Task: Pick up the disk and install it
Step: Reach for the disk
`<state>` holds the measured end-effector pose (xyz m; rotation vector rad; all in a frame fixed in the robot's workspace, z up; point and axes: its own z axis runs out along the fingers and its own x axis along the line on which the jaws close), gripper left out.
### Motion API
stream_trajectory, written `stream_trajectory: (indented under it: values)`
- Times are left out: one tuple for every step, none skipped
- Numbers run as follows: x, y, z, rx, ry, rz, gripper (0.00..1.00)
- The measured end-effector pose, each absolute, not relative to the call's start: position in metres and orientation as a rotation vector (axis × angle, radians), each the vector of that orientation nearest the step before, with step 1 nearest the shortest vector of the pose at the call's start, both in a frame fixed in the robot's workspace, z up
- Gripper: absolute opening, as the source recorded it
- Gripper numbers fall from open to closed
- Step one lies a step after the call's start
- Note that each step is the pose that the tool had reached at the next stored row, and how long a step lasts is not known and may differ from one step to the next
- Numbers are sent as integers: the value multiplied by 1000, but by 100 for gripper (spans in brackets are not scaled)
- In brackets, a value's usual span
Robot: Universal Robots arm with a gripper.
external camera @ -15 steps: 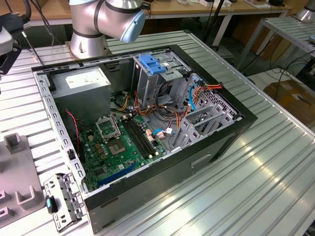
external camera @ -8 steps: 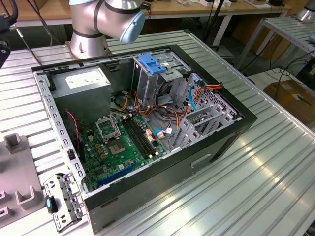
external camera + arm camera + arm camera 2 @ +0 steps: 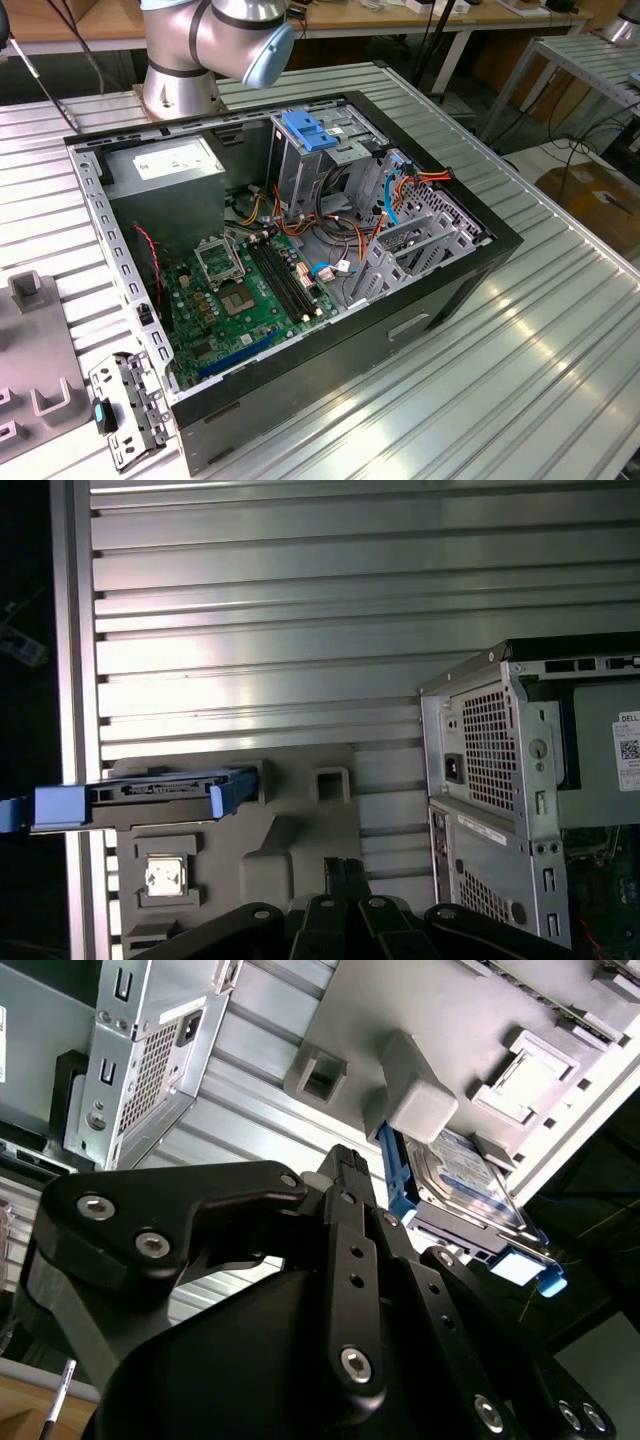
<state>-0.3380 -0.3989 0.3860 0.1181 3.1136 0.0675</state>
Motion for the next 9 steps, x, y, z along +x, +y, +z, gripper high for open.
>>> stream_trajectory:
  values:
    - [-340, -399, 386, 118, 3114, 67, 11]
    - [-340, -399, 386, 118, 3114, 68, 11]
    - [-340, -399, 386, 118, 3114, 68, 11]
    - [-341, -399, 386, 118, 3113, 68, 11]
    - [-342, -399, 386, 118, 3114, 68, 11]
    - [-342, -399, 386, 118, 3113, 68, 11]
    - [-342, -399, 386, 118, 3113, 68, 11]
    - [-342, -399, 386, 118, 3114, 68, 11]
    - [-342, -399, 386, 118, 3114, 68, 11]
